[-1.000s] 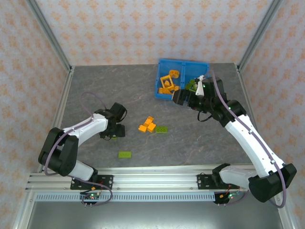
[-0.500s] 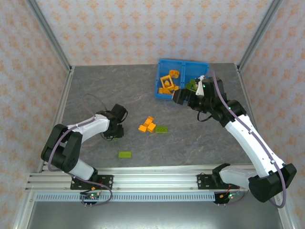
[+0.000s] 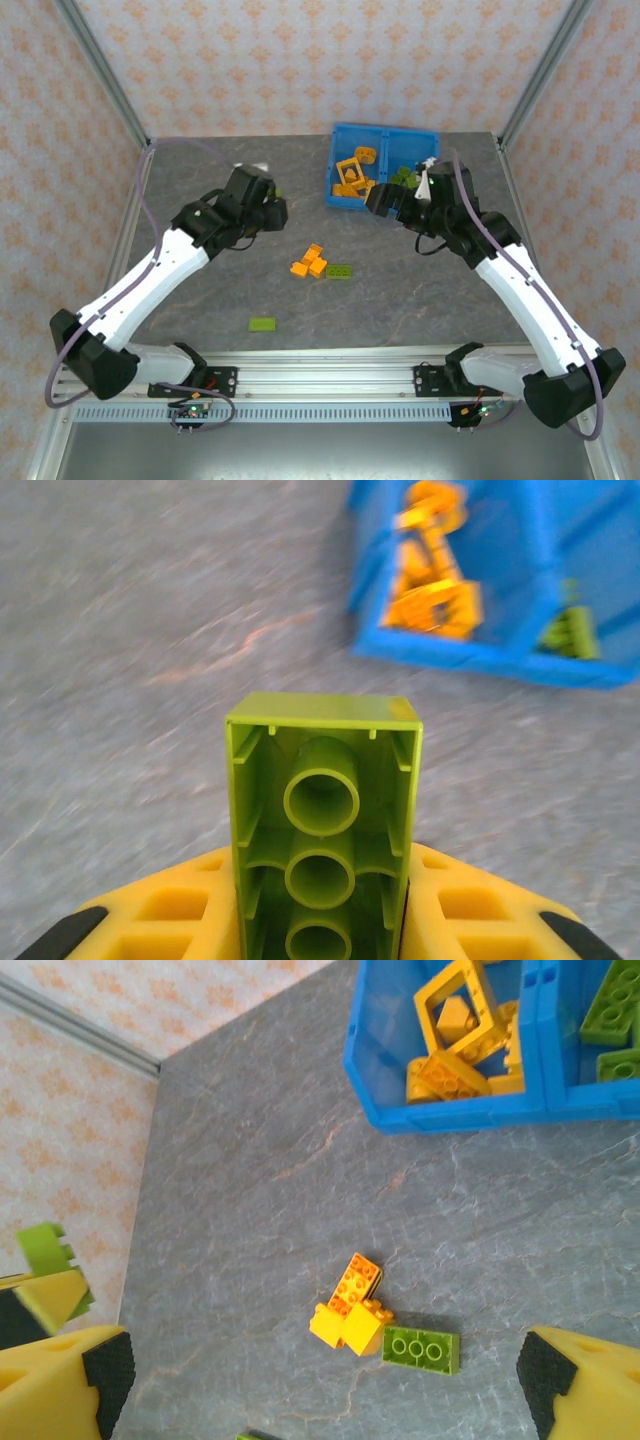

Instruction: Sort the legos into containers by color

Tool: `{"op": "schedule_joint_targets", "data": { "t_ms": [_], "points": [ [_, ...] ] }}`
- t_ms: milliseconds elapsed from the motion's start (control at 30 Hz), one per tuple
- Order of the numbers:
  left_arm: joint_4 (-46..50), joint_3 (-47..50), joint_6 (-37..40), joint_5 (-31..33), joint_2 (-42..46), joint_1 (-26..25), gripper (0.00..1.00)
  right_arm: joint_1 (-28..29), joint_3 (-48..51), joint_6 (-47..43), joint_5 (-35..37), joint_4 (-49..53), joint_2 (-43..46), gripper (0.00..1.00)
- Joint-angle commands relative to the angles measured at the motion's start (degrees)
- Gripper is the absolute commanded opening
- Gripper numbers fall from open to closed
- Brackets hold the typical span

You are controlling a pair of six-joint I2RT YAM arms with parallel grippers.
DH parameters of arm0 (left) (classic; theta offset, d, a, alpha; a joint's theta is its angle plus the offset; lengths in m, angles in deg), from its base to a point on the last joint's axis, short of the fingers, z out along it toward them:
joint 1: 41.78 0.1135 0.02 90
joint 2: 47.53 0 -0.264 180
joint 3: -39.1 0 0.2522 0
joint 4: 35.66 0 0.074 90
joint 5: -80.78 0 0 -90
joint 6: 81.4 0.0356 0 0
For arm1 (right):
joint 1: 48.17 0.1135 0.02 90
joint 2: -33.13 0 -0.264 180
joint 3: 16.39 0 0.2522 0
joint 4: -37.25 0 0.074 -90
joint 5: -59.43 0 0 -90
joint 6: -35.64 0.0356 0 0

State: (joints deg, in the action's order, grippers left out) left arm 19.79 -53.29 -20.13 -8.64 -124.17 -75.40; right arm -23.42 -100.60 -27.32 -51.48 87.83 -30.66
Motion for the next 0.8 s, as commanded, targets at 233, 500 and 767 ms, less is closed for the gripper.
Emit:
{"op": "schedule_joint_targets", "data": {
  "t_ms": [233, 500, 767],
  "points": [
    [-1.93, -35.01, 9.17, 0.73, -30.58, -11.41, 0.22, 0.2, 3.79, 3.96, 18.87, 4.45, 14.0, 0.99],
    [0.84, -73.05, 14.52, 0.52, -61.4, -14.0, 0.22, 0.24, 6.55, 6.01, 25.87, 10.69, 22.25, 0.99],
    [-13.5, -77.97, 17.14, 0.67, -73.77, -13.09, 0.23, 0.18, 6.78, 5.67, 25.99, 13.37, 24.49, 0.99]
  ]
}}
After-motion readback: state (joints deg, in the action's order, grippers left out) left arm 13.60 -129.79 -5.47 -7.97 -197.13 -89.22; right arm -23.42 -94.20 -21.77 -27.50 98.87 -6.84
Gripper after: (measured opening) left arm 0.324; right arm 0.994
